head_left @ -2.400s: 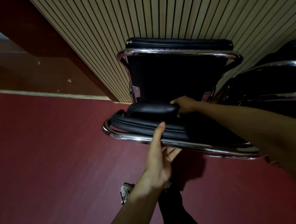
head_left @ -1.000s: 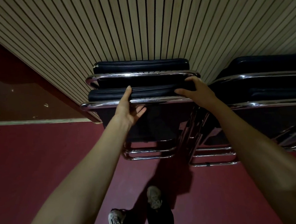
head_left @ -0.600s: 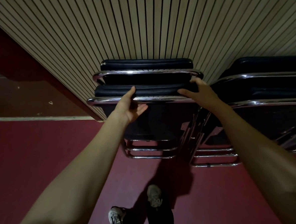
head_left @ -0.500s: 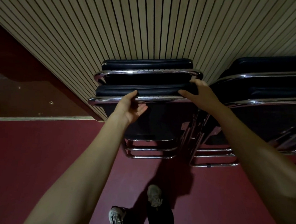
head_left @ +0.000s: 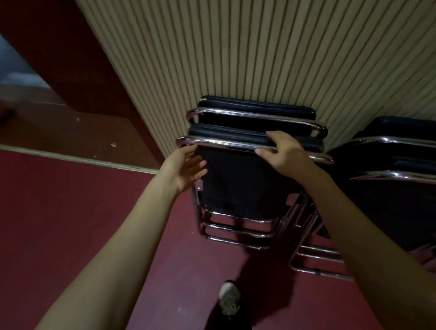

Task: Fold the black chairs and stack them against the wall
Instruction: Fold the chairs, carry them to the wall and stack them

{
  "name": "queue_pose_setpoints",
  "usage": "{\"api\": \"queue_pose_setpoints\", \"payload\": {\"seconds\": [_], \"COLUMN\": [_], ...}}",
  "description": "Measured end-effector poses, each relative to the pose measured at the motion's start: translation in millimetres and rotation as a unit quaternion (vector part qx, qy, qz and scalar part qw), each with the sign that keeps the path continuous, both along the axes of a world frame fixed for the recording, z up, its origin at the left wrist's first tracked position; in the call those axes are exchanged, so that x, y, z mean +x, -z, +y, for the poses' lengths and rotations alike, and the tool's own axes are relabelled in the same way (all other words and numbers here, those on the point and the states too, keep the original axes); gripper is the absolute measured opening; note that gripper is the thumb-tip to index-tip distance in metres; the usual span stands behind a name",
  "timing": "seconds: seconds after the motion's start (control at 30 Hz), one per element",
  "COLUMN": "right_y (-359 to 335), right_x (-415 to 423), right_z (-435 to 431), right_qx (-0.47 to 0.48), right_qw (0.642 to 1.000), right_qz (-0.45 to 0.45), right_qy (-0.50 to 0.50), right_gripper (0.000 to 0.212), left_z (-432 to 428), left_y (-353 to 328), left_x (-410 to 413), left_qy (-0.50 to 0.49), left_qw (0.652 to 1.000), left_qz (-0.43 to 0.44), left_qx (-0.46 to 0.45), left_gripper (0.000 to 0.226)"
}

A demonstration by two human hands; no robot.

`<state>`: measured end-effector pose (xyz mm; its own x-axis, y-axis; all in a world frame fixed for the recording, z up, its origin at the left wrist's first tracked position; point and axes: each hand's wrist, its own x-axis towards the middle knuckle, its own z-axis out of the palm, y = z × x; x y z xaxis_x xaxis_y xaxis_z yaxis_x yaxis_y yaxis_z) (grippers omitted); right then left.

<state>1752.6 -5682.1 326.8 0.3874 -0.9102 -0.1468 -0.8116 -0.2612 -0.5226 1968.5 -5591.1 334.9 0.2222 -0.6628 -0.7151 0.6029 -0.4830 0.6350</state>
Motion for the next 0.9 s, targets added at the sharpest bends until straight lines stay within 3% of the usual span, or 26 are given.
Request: {"api": "queue_pose_setpoints", "payload": {"seconds": [0.1, 0.27, 0.4, 0.53, 0.7, 0.9], "right_y": [-33.0, -60.5, -60.6, -62.2, -65.9, -57.0], "right_x": [59.4, 148.2, 207.7, 238.8, 240.4, 229.9], "right_z": [57.5, 197.9, 340.5, 511.9, 729.5, 952.7], "right_qx": [-0.009, 0.026, 0.033, 0.060, 0.099, 0.108], "right_qw": [0.993, 0.954, 0.893, 0.798, 0.656, 0.459], "right_qz": [-0.068, -0.174, -0.174, -0.168, -0.164, -0.105], "right_qy": [-0.097, -0.245, -0.415, -0.576, -0.730, -0.876], "right_gripper": [0.055, 0.048, 0.053, 0.054, 0.057, 0.059], "left_z": [66.7, 256.4, 447.6, 642.6, 853.5, 1024.4], "left_y": [-22.5, -42.1, -36.2, -37.5, -54.9, -45.5], "left_x": [28.2, 75.5, 71.2, 25.2, -61.7, -164.0], "left_qy": [-0.051, -0.176, -0.299, -0.428, -0.595, -0.734], "left_qw": [0.996, 0.945, 0.893, 0.838, 0.711, 0.556], "left_qz": [-0.074, -0.274, -0.334, -0.321, -0.329, -0.287], "left_qx": [-0.016, -0.019, 0.049, 0.105, 0.179, 0.264], "left_gripper": [0.005, 0.024, 0.039, 0.050, 0.046, 0.048]}}
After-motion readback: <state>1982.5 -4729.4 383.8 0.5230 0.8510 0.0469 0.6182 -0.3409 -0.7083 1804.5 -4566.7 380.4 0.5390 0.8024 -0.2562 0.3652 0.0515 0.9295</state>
